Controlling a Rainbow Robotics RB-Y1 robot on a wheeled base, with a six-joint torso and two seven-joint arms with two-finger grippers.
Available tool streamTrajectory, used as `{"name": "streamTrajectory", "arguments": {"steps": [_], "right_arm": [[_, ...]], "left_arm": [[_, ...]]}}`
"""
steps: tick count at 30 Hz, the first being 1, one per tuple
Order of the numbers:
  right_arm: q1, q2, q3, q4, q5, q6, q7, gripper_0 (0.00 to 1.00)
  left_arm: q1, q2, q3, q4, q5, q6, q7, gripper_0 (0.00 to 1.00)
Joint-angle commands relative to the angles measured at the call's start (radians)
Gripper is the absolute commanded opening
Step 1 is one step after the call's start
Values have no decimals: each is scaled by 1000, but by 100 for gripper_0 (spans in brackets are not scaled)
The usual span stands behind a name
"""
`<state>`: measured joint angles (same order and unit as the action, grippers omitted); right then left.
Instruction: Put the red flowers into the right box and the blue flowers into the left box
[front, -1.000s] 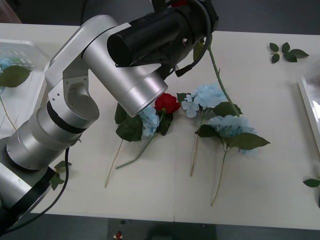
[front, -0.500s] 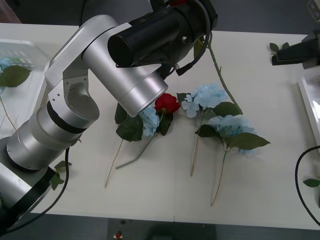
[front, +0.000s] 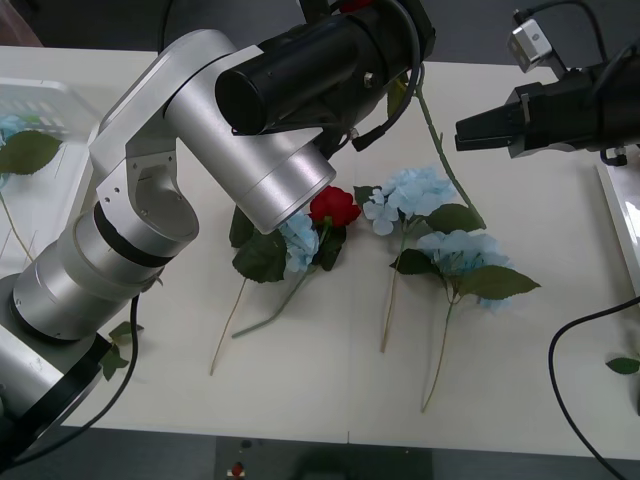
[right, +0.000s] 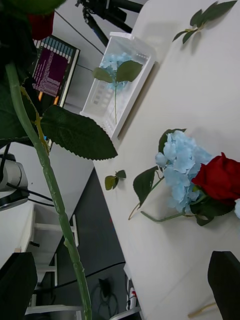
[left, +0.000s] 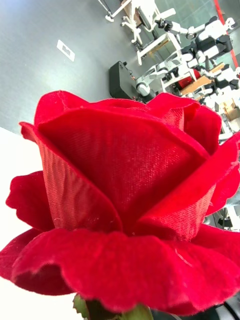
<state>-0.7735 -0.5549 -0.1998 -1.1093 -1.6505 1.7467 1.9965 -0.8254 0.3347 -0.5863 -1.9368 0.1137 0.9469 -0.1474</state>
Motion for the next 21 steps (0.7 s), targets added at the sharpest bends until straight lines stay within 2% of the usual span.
{"name": "streamTrajectory", "arguments": {"steps": [1,3,5,8,10,11,13,21], "right_arm": [[-33,21,-9,-20,-11,-4,-47,100],[-36,27,-3,-20,-15,-4,-51,100],[-36,29,11,-20,-29,-4,-56,92],[-36,29,37,-20,-58,-13,-67,61],[-36,29,48,-20,-74,-19,-79,12],[-36,29,48,-20,-75,-19,-87,6],[-36,35,50,-20,-88,-19,-119,0],[-38,35,50,-20,-104,-18,-130,0]], "left_arm": [[-32,-19,13,-27,-11,-11,17,0],[-32,-19,13,-27,-11,-11,17,0],[-32,-19,13,-27,-11,-11,17,0],[-32,-19,13,-27,-11,-11,17,0],[-32,-19,13,-27,-11,-11,17,0],[-32,-19,13,-27,-11,-11,17,0],[-32,-19,13,-27,-11,-11,17,0],[-32,-19,13,-27,-11,-11,17,0]]}}
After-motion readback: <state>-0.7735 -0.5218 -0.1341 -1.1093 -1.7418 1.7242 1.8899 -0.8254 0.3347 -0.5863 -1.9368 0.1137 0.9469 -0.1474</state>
